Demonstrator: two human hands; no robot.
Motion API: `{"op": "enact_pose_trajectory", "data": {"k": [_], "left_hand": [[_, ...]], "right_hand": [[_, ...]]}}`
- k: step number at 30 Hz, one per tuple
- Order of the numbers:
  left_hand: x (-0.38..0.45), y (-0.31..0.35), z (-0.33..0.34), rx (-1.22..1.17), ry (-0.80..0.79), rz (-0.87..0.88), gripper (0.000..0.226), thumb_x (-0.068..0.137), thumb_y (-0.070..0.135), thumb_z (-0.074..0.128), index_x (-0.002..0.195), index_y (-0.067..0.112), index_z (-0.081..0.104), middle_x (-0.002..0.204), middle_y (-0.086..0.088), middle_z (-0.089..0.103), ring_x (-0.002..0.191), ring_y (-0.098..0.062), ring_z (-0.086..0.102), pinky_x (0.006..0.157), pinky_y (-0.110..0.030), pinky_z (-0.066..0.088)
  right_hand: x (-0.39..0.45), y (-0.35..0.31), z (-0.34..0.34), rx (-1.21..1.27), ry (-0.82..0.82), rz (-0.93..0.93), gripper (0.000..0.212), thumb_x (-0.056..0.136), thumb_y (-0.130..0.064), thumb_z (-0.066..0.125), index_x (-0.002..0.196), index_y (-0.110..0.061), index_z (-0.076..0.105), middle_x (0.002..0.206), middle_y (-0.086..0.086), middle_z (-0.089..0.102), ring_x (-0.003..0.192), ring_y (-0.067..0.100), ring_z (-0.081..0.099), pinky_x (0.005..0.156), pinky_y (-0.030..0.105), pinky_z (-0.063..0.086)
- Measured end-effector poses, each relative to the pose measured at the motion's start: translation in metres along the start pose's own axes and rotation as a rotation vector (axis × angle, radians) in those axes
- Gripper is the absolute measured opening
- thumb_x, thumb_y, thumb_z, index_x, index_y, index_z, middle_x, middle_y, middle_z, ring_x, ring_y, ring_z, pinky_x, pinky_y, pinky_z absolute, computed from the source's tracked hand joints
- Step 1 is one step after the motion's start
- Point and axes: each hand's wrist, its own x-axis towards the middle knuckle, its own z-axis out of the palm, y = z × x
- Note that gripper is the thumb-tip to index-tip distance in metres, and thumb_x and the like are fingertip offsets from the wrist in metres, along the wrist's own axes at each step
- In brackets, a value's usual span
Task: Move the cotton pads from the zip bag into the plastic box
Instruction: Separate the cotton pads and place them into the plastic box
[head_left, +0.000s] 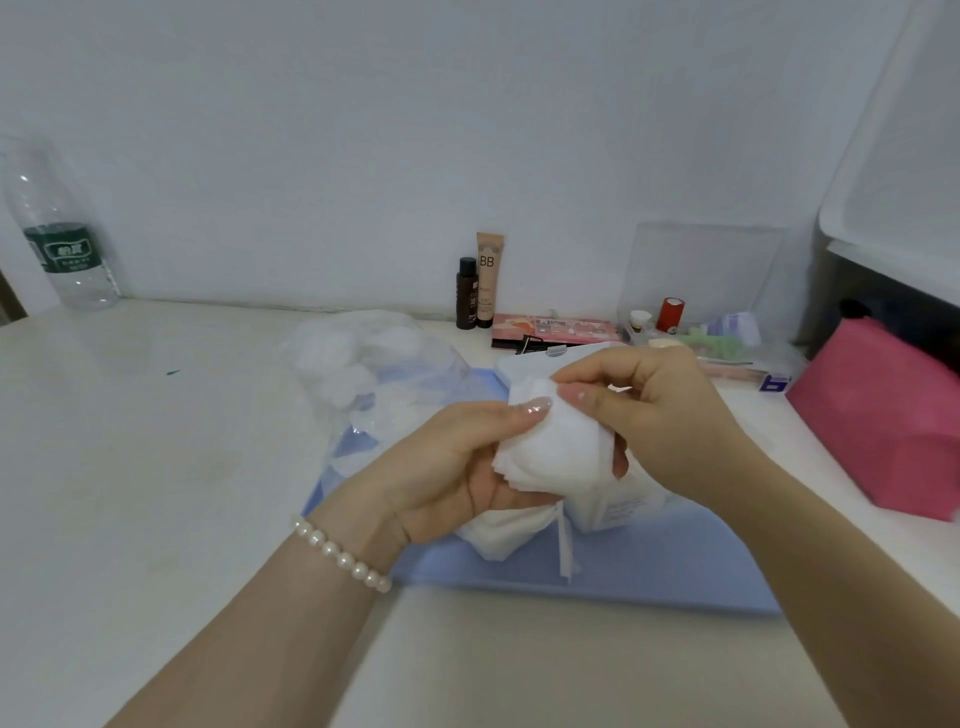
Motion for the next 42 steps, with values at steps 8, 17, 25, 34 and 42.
{"op": "enact_pose_trajectory", "data": {"k": [8,17,25,34,42], "left_hand": [[0.005,-0.011,0.003,0.106,0.122,0.097,0.038,0.070,0.017,0.065,0.106,0.006,0.065,0.106,-0.016,0.070,0.099,-0.027,0.067,0.084,-0.036,0.054],[0.005,-0.006,0.001,0.001,0.146,0.182,0.042,0.077,0.019,0.059,0.117,0.004,0.060,0.109,-0.012,0.070,0.100,-0.021,0.067,0.078,-0.030,0.057],[0.005,-0.006,0.004,-0.067,0.106,0.213,0.043,0.077,0.016,0.058,0.118,0.004,0.059,0.111,-0.014,0.068,0.097,-0.020,0.068,0.072,-0.026,0.056],[0.009,-0.013,0.004,-0.020,0.141,0.269,0.034,0.075,0.017,0.058,0.107,0.005,0.063,0.098,-0.012,0.072,0.087,-0.019,0.070,0.077,-0.031,0.057],[0.010,-0.013,0.005,-0.012,0.136,0.280,0.032,0.077,0.017,0.058,0.107,0.007,0.063,0.100,-0.011,0.072,0.089,-0.020,0.070,0.077,-0.029,0.058]], "right_hand": [[0.000,0.010,0.009,0.028,0.126,0.006,0.009,0.082,-0.007,0.067,0.081,-0.016,0.068,0.068,0.011,0.059,0.036,0.008,0.049,0.035,0.019,0.042],[0.005,0.011,-0.001,0.412,0.058,0.164,0.025,0.077,0.013,0.061,0.089,-0.008,0.066,0.060,0.007,0.063,0.055,0.017,0.062,0.053,0.025,0.053],[0.006,0.012,-0.001,0.554,0.078,0.226,0.018,0.078,0.011,0.060,0.083,-0.006,0.066,0.067,0.011,0.070,0.060,0.019,0.067,0.054,0.025,0.056],[0.001,0.007,0.007,0.284,0.158,0.099,0.031,0.072,0.017,0.064,0.086,-0.010,0.064,0.060,0.003,0.062,0.048,0.009,0.060,0.051,0.019,0.052],[0.002,0.012,0.006,0.258,0.143,0.094,0.032,0.071,0.013,0.068,0.089,-0.014,0.065,0.057,-0.006,0.059,0.053,0.011,0.058,0.058,0.027,0.053]]}}
